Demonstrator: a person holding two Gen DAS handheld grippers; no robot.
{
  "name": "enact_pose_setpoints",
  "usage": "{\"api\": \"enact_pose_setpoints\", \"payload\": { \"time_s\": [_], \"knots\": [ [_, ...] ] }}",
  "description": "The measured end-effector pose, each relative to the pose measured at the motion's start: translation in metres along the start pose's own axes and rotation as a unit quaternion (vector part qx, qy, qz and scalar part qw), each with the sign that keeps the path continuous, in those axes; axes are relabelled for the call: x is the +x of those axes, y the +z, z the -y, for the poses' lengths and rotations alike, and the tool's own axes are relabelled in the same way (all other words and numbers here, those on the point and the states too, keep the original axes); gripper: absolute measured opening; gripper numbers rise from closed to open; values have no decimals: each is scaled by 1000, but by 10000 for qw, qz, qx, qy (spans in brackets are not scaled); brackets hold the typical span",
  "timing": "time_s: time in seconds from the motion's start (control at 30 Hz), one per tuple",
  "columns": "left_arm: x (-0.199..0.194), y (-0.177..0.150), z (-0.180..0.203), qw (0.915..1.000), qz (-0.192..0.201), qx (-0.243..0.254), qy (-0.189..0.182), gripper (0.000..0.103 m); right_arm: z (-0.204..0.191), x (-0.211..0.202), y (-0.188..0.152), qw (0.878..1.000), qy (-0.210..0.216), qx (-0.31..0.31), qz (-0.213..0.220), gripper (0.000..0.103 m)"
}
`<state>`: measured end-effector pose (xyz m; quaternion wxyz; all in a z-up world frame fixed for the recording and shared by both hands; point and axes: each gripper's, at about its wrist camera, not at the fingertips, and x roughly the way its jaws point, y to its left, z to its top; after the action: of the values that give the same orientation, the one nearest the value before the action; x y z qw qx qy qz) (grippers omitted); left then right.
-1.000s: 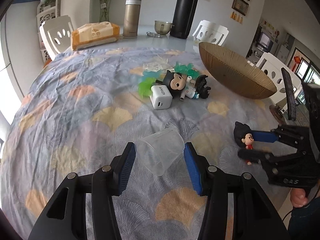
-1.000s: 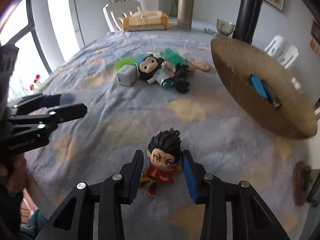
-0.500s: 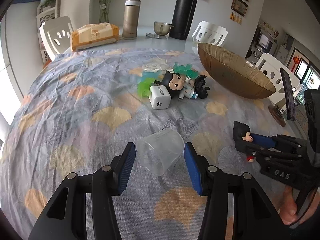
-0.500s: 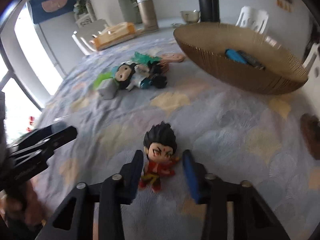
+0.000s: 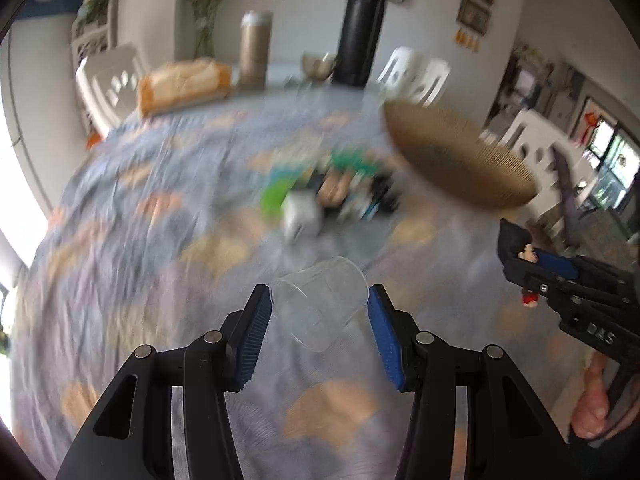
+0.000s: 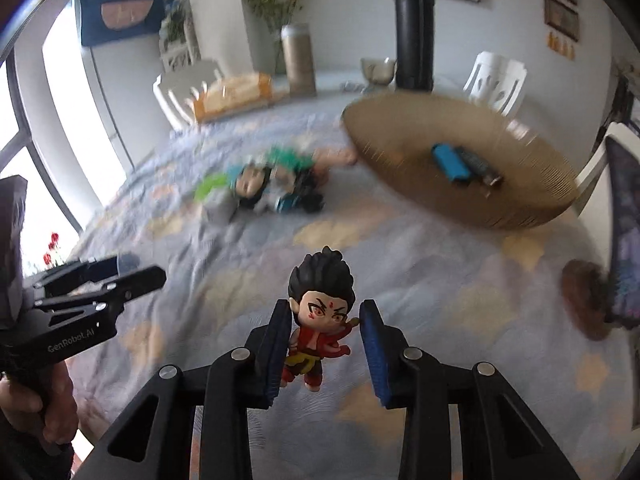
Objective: Organize rigid objects
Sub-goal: 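Carry the cup and red figurine into the amber bowl and release both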
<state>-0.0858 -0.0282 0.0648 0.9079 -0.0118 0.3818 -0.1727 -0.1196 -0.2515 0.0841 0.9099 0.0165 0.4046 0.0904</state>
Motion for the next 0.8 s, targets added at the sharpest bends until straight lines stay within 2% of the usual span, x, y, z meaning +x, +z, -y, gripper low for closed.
{"api": "enact_pose_setpoints", "payload": {
  "time_s": [0.1, 0.23, 0.4, 0.5, 0.57, 0.7, 0.8],
  "knots": [
    [-19, 38, 26, 9984, 147, 312, -450, 47, 23, -33, 22, 9987, -28, 206, 455, 34],
    [-39, 88, 65, 9916, 628, 736, -861, 47, 49, -81, 55, 9900, -648, 262, 1223, 34],
    [-25, 147, 108, 9849, 891, 805, -1247, 47, 75, -106, 95, 9800, -909, 551, 1685, 34],
    [7, 155, 121, 9855, 813, 829, -1240, 47, 82, -90, 107, 9821, -849, 712, 1524, 34],
    [30, 150, 125, 9871, 715, 830, -1165, 47, 88, -65, 109, 9868, -733, 849, 1172, 34],
    [81, 133, 127, 9904, 216, 690, -1180, 47, 107, -13, 104, 9903, -423, 1257, 416, 34],
    [103, 125, 129, 9909, -25, 686, -1161, 47, 120, 9, 99, 9879, -345, 1507, 136, 34]
  ]
}}
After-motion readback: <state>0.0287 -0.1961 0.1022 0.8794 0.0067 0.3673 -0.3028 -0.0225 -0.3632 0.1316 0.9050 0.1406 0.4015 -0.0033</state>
